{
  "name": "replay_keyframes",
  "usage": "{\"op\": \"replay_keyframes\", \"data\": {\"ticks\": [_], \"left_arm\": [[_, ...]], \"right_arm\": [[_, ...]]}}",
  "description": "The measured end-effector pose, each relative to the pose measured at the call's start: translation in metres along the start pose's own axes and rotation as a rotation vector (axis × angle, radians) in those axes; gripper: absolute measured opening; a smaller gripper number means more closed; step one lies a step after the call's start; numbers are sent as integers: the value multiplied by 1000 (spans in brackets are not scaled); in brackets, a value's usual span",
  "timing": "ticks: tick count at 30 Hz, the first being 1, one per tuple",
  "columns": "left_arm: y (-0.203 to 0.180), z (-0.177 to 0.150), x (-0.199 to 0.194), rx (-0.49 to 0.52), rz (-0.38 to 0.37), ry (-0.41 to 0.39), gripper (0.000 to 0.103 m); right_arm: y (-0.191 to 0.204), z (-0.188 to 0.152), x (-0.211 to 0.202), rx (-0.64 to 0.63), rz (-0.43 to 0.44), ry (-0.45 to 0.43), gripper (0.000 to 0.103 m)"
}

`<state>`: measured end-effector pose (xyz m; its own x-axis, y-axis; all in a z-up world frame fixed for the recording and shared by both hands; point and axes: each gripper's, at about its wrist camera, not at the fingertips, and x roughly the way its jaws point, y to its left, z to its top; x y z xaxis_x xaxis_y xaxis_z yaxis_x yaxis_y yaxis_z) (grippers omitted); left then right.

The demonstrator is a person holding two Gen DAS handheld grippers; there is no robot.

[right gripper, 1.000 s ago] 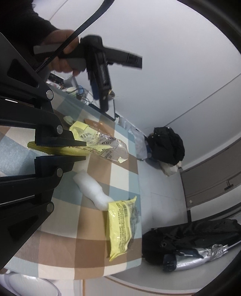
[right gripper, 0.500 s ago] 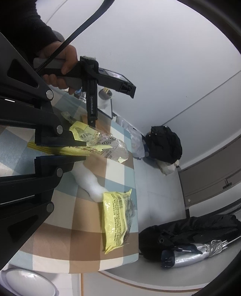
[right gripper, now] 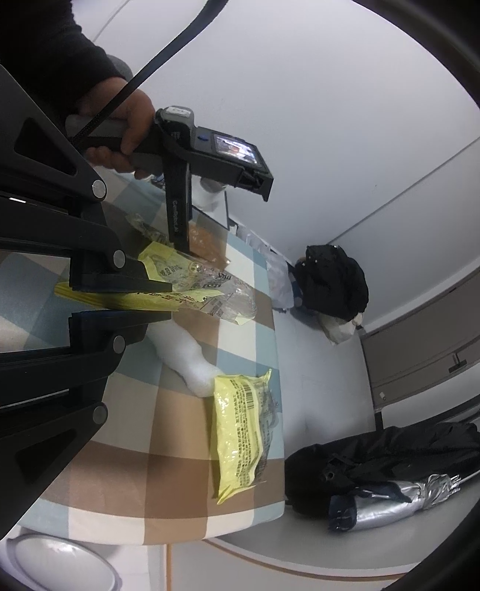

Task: Collect trash
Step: 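Lower the left tool to the green-white label strip and close on it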

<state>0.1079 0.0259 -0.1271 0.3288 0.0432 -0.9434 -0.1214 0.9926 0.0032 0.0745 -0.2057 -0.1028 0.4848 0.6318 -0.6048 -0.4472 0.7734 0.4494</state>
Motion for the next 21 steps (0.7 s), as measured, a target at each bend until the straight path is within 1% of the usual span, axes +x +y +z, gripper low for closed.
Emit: {"op": "replay_keyframes", "data": {"ticks": [4, 5, 6, 8, 11, 14, 17, 21], "left_arm": [[3, 0, 0, 0, -5, -3, 60], [3, 0, 0, -2, -6, -5, 58], [4, -1, 0, -5, -5, -7, 54], [5, -1, -1, -11, -8, -7, 52], [7, -1, -2, -23, -33, -6, 50], [9, -2, -3, -30, -51, -12, 44], [11, -3, -6, -41, -84, -21, 44], [9, -4, -11, -35, -100, -45, 44]], "right_arm": [[3, -1, 1, -5, -5, 4, 6], [3, -1, 1, -6, -5, 4, 6], [4, -1, 2, -9, -4, 4, 6], [4, -1, 2, -9, -6, 2, 6], [3, -1, 2, -5, -6, 2, 6], [3, -1, 3, -2, -10, 4, 6], [3, 0, 4, 0, -12, 1, 6], [4, -1, 5, 1, -11, 0, 6]]}}
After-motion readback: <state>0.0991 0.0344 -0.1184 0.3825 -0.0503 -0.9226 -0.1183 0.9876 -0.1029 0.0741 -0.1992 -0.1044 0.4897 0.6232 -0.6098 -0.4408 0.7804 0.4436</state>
